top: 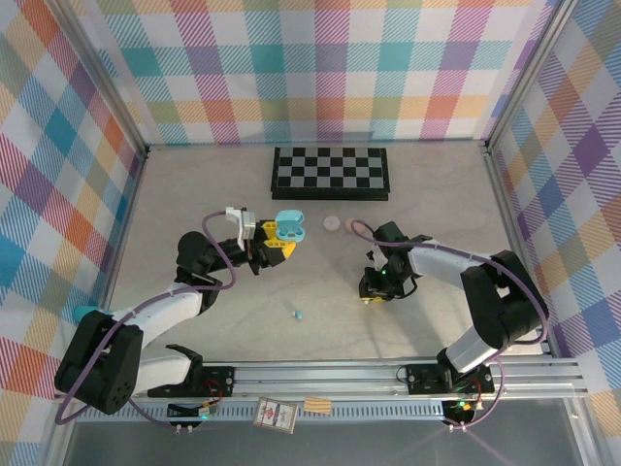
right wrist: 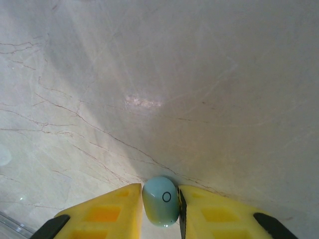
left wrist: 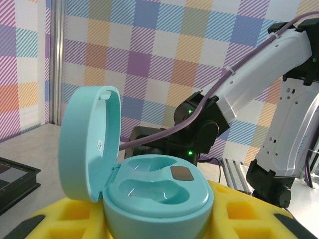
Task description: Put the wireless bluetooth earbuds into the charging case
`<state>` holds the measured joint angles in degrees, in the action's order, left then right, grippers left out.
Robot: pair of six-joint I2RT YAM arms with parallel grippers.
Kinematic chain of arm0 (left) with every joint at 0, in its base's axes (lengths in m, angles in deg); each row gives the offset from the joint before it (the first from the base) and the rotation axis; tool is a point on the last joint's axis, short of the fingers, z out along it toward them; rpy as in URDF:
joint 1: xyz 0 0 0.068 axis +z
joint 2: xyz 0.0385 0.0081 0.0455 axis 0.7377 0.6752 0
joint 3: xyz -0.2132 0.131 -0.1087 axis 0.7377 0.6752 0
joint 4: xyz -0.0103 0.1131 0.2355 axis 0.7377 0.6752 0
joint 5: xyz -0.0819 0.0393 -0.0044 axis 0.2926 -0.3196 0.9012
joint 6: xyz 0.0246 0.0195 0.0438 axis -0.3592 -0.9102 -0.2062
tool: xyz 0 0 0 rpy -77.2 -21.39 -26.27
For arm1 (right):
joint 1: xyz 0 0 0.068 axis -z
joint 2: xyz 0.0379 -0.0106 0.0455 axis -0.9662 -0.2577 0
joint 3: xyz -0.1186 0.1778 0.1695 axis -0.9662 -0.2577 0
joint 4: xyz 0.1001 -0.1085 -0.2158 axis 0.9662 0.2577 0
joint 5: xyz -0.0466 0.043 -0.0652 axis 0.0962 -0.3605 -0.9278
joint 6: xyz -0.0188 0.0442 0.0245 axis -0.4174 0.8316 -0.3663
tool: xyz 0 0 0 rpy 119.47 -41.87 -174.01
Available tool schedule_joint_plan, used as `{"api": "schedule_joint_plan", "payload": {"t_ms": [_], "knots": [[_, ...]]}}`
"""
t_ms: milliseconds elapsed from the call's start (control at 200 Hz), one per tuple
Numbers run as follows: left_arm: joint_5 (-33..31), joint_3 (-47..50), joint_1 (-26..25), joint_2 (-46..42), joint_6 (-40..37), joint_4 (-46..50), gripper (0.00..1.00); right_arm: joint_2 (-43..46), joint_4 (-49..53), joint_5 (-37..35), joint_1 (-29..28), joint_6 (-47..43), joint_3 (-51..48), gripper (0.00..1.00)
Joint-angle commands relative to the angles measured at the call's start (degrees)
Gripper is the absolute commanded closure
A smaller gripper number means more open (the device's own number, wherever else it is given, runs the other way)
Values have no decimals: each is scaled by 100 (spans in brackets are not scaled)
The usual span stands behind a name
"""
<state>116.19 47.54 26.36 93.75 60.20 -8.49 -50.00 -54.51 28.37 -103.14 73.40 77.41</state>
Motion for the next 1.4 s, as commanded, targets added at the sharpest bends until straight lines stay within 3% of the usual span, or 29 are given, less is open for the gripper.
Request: {"api": "schedule_joint_plan", "payload": {"t_ms": [0, 540, 1020, 1225, 1395], "knots": [[183, -145, 69, 27, -19, -245, 67, 75, -218, 81, -31, 55, 64, 72], [183, -138, 69, 34, -17, -271, 67, 165, -64, -60, -52, 38, 91, 81], [171, -171, 69, 87, -155, -106, 67, 787, 1655, -3828, -1267, 1251, 1133, 82], [164, -180, 56, 39, -507, 272, 66, 813, 1856, -4376, -1755, 1318, 1548, 83], [138, -192, 34, -102, -830, 669, 66, 1361, 1206, -4159, -2203, 555, 1683, 83]]}}
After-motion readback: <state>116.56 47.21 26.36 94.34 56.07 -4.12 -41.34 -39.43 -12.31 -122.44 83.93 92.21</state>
